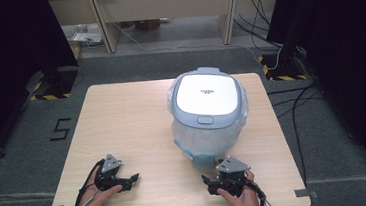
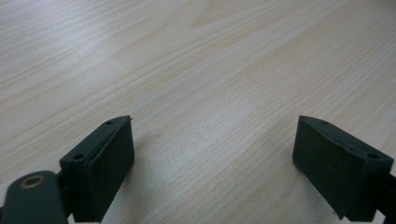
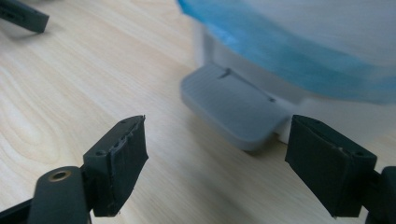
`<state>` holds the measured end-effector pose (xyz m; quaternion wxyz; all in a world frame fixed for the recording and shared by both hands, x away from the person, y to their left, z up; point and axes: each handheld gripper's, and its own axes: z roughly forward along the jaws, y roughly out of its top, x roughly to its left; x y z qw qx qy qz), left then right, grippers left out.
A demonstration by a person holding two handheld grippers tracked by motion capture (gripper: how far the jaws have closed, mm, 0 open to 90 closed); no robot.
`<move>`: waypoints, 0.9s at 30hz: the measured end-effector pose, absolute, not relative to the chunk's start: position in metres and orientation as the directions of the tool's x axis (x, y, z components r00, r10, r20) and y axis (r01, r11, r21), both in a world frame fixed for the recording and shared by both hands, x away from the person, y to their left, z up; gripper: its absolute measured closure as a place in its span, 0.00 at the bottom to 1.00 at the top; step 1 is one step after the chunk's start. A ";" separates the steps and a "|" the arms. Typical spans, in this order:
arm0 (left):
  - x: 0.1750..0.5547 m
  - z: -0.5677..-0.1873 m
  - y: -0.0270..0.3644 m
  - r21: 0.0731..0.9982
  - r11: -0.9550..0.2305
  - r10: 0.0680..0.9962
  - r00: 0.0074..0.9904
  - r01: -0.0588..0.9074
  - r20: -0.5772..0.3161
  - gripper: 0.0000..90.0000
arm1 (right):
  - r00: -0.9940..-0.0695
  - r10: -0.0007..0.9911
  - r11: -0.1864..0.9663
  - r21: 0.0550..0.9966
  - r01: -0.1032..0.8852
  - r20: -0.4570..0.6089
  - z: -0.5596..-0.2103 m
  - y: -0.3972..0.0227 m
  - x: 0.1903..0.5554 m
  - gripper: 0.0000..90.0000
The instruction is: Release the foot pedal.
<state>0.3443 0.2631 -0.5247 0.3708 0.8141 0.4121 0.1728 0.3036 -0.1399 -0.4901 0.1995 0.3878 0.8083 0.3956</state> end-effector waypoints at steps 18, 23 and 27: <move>0.344 -0.525 0.263 0.746 -0.386 0.799 0.601 0.543 -0.024 0.13 | -0.541 0.841 0.321 0.802 0.503 0.002 -0.485 -0.182 0.305 0.20; 0.344 -0.525 0.263 0.746 -0.386 0.799 0.600 0.543 -0.024 0.13 | -0.530 0.848 0.313 0.803 0.508 0.004 -0.484 -0.189 0.305 0.20; 0.344 -0.525 0.263 0.746 -0.385 0.799 0.601 0.543 -0.024 0.13 | -0.512 0.859 0.299 0.807 0.510 0.005 -0.482 -0.197 0.304 0.19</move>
